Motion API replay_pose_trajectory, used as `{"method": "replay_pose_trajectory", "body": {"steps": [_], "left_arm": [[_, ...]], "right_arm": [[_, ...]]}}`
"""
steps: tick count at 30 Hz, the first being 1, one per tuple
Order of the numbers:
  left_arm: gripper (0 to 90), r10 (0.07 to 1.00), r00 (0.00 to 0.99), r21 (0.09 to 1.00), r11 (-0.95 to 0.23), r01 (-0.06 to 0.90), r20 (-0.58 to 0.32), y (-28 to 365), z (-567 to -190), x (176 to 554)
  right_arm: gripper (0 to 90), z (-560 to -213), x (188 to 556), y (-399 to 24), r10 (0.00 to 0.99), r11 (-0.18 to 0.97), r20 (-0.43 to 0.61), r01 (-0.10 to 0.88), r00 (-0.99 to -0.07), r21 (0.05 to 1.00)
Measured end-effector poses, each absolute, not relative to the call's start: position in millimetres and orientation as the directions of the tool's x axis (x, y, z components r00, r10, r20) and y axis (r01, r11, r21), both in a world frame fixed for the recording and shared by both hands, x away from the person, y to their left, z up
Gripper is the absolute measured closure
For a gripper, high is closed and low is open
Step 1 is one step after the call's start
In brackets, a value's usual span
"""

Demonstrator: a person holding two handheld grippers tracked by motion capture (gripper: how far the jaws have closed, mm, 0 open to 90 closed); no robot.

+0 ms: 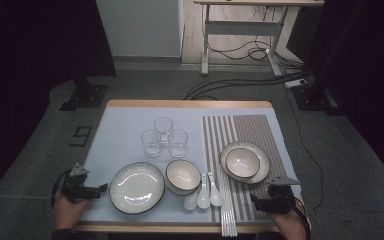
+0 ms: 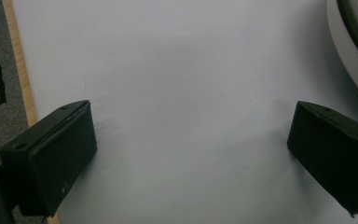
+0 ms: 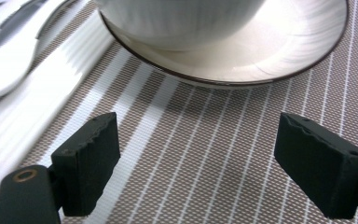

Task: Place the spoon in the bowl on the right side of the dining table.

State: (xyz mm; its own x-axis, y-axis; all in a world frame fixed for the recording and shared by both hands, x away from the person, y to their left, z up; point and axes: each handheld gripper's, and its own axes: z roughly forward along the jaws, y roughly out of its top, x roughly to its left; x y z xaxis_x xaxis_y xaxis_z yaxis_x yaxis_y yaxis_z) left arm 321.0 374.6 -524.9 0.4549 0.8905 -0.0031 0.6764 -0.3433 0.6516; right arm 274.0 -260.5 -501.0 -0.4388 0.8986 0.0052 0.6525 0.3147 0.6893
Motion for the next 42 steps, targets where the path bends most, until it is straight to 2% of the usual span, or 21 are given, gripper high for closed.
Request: {"method": "replay_pose_trajectory", "body": {"steps": [11, 30, 42], "left_arm": [[1.0, 0.89, 0.455, 0.651, -0.344, 0.676, -0.003, 374.6, -524.9, 320.9], [1.0, 0.891, 0.454, 0.652, -0.342, 0.677, -0.005, 374.6, -524.9, 321.1], [1.0, 0.891, 0.454, 0.651, -0.342, 0.678, -0.005, 374.7, -524.9, 321.3]], "right_arm": [[27.9, -486.9, 268.8, -245.1, 0.873, 0.331, 0.019, 0.623, -0.487, 0.709], [30.2, -474.3, 276.8, -202.0, 0.789, 0.465, -0.012, 0.585, -0.614, 0.665], [33.2, -474.8, 284.5, -184.1, 0.763, 0.501, -0.017, 0.576, -0.646, 0.646]]}}
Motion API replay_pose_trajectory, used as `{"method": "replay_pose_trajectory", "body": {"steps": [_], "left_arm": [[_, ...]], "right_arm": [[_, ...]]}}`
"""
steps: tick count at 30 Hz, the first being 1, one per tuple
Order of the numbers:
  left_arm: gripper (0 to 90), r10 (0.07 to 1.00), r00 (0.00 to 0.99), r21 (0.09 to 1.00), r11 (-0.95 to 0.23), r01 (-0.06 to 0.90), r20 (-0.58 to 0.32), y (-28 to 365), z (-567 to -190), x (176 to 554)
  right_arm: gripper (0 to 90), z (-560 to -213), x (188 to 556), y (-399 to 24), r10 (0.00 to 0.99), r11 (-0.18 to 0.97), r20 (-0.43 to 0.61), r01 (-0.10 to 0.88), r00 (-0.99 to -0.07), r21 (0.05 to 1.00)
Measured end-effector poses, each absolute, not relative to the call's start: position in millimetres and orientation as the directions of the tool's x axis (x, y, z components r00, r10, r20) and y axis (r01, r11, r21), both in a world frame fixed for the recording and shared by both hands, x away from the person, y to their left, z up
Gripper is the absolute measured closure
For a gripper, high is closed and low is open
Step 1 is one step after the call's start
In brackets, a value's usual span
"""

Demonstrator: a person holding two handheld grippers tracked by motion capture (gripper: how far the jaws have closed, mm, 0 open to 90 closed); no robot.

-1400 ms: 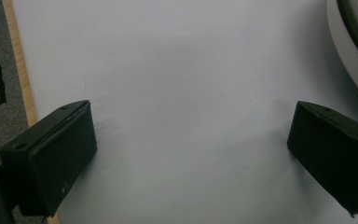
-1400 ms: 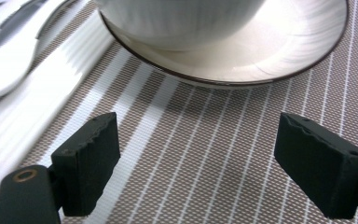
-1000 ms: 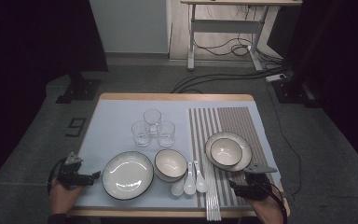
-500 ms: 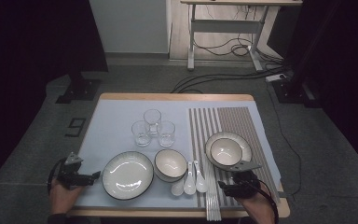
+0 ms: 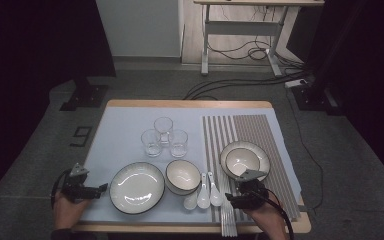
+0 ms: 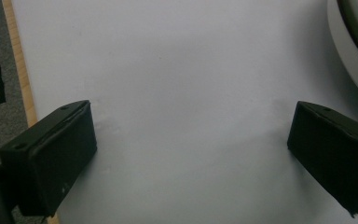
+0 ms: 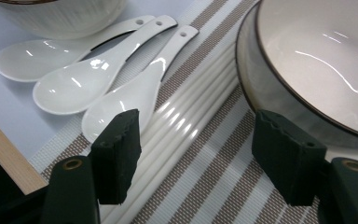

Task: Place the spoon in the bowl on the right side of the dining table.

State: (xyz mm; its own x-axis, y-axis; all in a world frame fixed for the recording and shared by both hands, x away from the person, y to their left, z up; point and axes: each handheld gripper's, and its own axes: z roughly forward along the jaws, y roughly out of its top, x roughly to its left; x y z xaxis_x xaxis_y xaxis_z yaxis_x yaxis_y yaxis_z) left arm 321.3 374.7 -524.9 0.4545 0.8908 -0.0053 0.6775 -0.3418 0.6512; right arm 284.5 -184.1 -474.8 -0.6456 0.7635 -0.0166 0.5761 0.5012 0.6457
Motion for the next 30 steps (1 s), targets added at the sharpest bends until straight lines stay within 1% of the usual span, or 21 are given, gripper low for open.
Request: {"method": "replay_pose_trajectory", "body": {"steps": [7, 13, 14, 19, 24, 30], "left_arm": [[1.0, 0.891, 0.454, 0.651, -0.342, 0.678, -0.005, 374.7, -524.9, 321.3], [1.0, 0.891, 0.455, 0.651, -0.342, 0.678, -0.006, 374.8, -524.9, 321.3], [1.0, 0.891, 0.454, 0.651, -0.342, 0.678, -0.006, 374.7, -524.9, 321.3], [1.0, 0.891, 0.455, 0.651, -0.342, 0.678, -0.005, 374.8, -524.9, 321.3], [1.0, 0.891, 0.455, 0.651, -0.342, 0.678, -0.006, 374.8, -524.9, 321.3], [1.0, 0.891, 0.455, 0.651, -0.342, 0.678, -0.006, 374.8, -524.9, 321.3]], "right_arm": [[37.6, -473.4, 289.9, -171.2, 0.746, 0.515, -0.018, 0.559, -0.666, 0.65], [38.9, -471.6, 293.3, -159.4, 0.726, 0.541, -0.032, 0.543, -0.687, 0.642], [42.3, -472.0, 295.0, -155.5, 0.719, 0.552, -0.034, 0.54, -0.695, 0.636], [44.4, -472.6, 298.6, -146.1, 0.709, 0.568, -0.042, 0.536, -0.704, 0.625], [50.2, -475.2, 306.6, -131.5, 0.699, 0.587, -0.049, 0.533, -0.713, 0.609], [53.5, -480.5, 314.4, -122.8, 0.704, 0.59, -0.052, 0.543, -0.708, 0.597]]}}
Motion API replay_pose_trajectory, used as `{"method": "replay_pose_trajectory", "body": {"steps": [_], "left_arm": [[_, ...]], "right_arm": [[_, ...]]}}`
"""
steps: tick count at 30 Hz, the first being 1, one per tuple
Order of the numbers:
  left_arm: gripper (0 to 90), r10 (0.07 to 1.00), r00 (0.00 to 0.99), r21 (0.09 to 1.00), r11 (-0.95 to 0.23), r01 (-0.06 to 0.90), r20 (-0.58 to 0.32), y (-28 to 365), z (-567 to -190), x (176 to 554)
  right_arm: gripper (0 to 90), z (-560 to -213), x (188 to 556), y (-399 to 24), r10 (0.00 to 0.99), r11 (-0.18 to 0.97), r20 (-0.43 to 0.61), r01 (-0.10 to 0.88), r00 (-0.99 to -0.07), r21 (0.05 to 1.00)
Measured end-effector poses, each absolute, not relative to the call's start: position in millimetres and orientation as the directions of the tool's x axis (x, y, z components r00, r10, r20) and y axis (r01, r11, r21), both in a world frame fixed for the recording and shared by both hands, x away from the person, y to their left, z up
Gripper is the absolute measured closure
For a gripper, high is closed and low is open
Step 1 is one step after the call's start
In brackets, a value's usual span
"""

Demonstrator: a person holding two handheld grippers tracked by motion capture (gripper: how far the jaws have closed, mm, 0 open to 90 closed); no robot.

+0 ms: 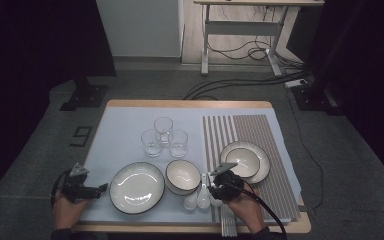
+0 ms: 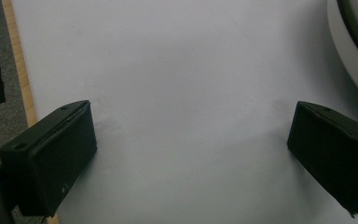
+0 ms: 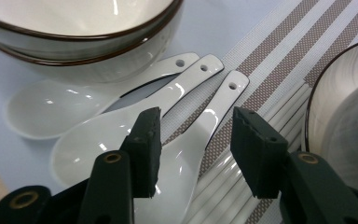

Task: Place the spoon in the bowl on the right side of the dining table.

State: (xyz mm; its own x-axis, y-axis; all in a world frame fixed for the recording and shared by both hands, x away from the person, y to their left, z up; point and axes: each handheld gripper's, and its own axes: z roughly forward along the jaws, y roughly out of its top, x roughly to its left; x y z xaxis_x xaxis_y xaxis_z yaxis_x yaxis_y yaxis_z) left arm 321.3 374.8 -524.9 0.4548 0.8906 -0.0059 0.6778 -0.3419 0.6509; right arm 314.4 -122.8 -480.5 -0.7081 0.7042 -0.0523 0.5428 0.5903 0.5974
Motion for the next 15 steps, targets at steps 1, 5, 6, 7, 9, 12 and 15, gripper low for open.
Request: {"method": "replay_pose_trajectory", "body": {"steps": [1, 5, 6, 7, 9, 12, 15], "left_arm": [[1.0, 0.891, 0.455, 0.651, -0.342, 0.678, -0.006, 374.8, -524.9, 321.3], [1.0, 0.891, 0.455, 0.651, -0.342, 0.678, -0.006, 374.8, -524.9, 321.4], [1.0, 0.891, 0.455, 0.651, -0.342, 0.678, -0.006, 374.8, -524.9, 321.4], [1.0, 0.891, 0.455, 0.651, -0.342, 0.678, -0.006, 374.8, -524.9, 321.4], [1.0, 0.891, 0.455, 0.651, -0.342, 0.678, -0.006, 374.8, -524.9, 321.4], [1.0, 0.89, 0.455, 0.651, -0.342, 0.678, -0.006, 374.8, -524.9, 321.4], [1.0, 0.891, 0.455, 0.651, -0.342, 0.678, -0.006, 374.8, -524.9, 321.4]], "right_arm": [[54.5, -484.8, 317.2, -120.3, 0.711, 0.596, -0.069, 0.546, -0.7, 0.589], [55.9, -490.4, 321.6, -117.6, 0.72, 0.591, -0.07, 0.558, -0.69, 0.583], [56.2, -491.4, 322.6, -117.0, 0.722, 0.588, -0.067, 0.561, -0.688, 0.582], [56.7, -492.4, 323.8, -116.5, 0.724, 0.586, -0.063, 0.565, -0.687, 0.581], [57.6, -494.9, 326.5, -116.0, 0.729, 0.582, -0.06, 0.571, -0.682, 0.579], [59.4, -498.1, 329.4, -115.6, 0.741, 0.571, -0.056, 0.584, -0.669, 0.577], [60.3, -500.3, 330.9, -114.9, 0.75, 0.561, -0.044, 0.599, -0.66, 0.572]]}}
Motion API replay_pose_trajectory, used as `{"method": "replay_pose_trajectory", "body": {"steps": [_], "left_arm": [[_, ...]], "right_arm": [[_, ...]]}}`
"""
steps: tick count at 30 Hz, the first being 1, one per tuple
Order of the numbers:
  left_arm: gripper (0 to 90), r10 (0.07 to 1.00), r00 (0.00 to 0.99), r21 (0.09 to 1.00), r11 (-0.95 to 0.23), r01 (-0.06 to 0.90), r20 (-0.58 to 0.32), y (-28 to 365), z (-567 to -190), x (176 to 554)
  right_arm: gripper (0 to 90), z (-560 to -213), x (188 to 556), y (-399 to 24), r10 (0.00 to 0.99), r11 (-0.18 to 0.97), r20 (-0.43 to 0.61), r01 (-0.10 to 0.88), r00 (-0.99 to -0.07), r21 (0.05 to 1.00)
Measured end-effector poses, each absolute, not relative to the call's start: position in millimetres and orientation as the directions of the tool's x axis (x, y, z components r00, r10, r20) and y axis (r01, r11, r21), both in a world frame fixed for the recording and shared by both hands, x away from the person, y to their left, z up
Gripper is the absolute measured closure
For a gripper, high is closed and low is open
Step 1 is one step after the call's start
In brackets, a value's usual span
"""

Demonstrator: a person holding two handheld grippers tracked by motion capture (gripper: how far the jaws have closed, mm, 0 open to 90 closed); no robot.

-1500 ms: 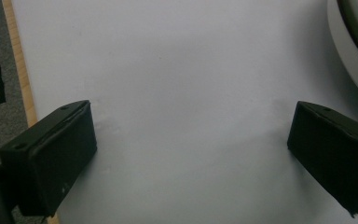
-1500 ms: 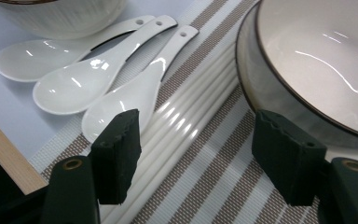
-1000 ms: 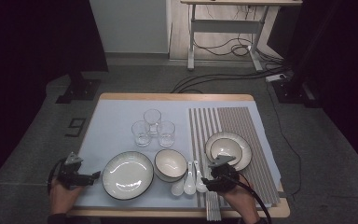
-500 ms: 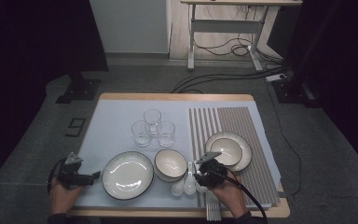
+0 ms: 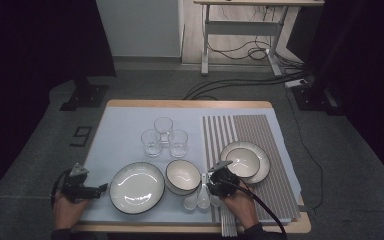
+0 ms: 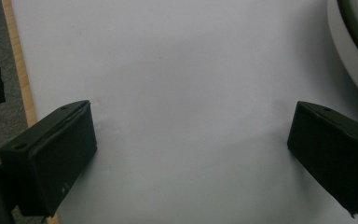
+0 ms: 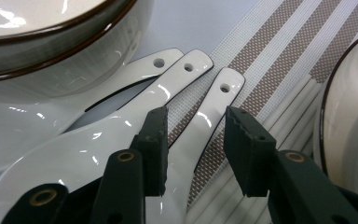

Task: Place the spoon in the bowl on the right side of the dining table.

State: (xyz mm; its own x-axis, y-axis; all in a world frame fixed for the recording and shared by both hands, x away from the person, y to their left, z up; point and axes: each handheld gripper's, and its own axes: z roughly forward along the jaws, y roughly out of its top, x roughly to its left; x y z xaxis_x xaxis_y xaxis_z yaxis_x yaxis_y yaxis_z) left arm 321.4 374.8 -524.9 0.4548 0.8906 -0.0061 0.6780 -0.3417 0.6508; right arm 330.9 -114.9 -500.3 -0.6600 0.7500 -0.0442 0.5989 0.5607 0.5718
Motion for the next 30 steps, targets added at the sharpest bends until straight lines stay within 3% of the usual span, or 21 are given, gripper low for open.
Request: {"method": "replay_pose_trajectory", "body": {"steps": [30], "left_arm": [[0.9, 0.891, 0.455, 0.65, -0.341, 0.678, -0.007, 374.8, -524.9, 321.5]], "right_arm": [[66.8, -503.8, 330.3, -110.4, 0.821, 0.471, -0.011, 0.666, -0.571, 0.579]]}}
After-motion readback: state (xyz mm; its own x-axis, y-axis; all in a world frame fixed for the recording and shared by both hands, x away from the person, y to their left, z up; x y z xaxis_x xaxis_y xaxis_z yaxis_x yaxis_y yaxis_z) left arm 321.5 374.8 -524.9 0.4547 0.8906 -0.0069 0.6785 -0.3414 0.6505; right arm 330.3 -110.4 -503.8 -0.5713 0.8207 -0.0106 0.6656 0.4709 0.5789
